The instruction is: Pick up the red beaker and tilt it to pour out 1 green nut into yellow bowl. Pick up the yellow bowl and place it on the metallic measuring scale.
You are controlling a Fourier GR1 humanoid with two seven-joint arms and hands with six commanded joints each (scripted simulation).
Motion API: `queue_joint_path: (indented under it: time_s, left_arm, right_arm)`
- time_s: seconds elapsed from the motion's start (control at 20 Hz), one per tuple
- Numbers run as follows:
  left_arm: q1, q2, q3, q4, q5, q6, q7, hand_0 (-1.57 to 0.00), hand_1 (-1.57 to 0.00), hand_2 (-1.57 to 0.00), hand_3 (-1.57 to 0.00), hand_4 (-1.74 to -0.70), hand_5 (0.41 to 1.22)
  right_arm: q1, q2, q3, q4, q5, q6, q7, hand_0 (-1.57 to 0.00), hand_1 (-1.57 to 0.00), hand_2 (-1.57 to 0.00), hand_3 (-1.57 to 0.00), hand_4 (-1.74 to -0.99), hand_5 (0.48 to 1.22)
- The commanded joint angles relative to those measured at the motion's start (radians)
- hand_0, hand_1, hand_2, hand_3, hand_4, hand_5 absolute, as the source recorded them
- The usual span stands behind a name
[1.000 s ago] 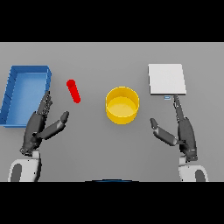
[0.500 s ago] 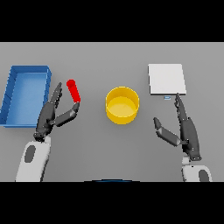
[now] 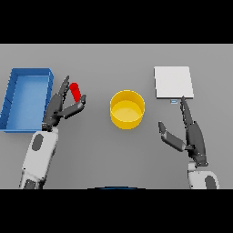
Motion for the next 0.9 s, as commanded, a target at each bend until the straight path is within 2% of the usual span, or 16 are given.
queue_joint_path:
  time_s: [0.0,0.1,0.15,0.35,0.45,0.65,0.7,0.75,0.8,0.85]
  left_arm:
    - [-0.024,-0.003,-0.001,0.029,-0.006,0.001,0.003,0.0,0.0,0.0,0.0,-1.3,0.689]
    - [-0.048,-0.004,0.003,0.059,-0.012,0.007,-0.008,0.0,0.0,0.0,0.0,-1.3,0.69]
    - [-0.067,-0.005,0.008,0.079,-0.009,0.005,0.001,0.0,0.0,0.0,0.0,-1.29,0.686]
    - [-0.111,-0.007,0.017,0.141,-0.011,0.005,-0.005,0.0,0.0,0.0,0.0,-1.29,0.683]
    - [-0.13,-0.015,0.028,0.171,0.0,0.001,-0.043,0.0,0.0,0.0,0.0,-1.31,0.688]
    - [-0.153,-0.031,0.051,0.215,0.016,0.013,-0.075,0.0,0.0,0.0,0.0,-1.35,0.704]
    - [-0.169,-0.035,0.065,0.226,0.028,0.02,-0.085,0.0,-0.03,-0.07,-0.03,-1.38,0.724]
    - [-0.192,-0.041,0.08,0.25,0.038,0.026,-0.086,-0.12,-0.15,-0.18,-0.12,-1.41,0.75]
    - [-0.197,-0.047,0.091,0.262,0.049,0.03,-0.082,-0.29,-0.33,-0.36,-0.29,-1.45,0.783]
    - [-0.209,-0.046,0.103,0.284,0.05,0.044,-0.076,-0.44,-0.48,-0.52,-0.55,-1.45,0.871]
  right_arm:
    - [-0.007,-0.005,-0.008,0.009,-0.004,0.001,0.01,0.0,0.0,0.0,0.0,-1.27,0.642]
    - [0.013,-0.015,-0.01,-0.005,-0.009,0.008,-0.012,0.0,0.0,0.0,0.0,-1.271,0.646]
    - [0.007,-0.02,-0.013,-0.01,-0.015,0.014,0.005,0.0,0.0,0.0,0.0,-1.267,0.644]
    - [0.006,-0.008,-0.015,-0.01,-0.021,0.006,0.01,0.0,0.0,0.0,0.0,-1.265,0.638]
    - [0.007,-0.007,-0.014,-0.009,-0.019,0.005,0.013,0.0,0.0,0.0,0.0,-1.269,0.64]
    - [0.013,-0.015,-0.017,0.0,-0.017,0.008,-0.005,0.0,0.0,0.0,0.0,-1.261,0.641]
    - [0.006,-0.015,-0.018,0.004,-0.017,0.007,-0.003,0.0,0.0,0.0,0.0,-1.259,0.642]
    - [-0.004,-0.014,-0.024,-0.002,-0.025,0.006,0.012,0.0,0.0,0.0,0.0,-1.26,0.642]
    - [0.011,-0.013,-0.018,-0.004,-0.015,0.002,-0.002,0.0,0.0,0.0,0.0,-1.258,0.644]
    - [0.005,-0.002,-0.01,0.0,-0.008,-0.002,0.001,0.0,0.0,0.0,0.0,-1.257,0.645]
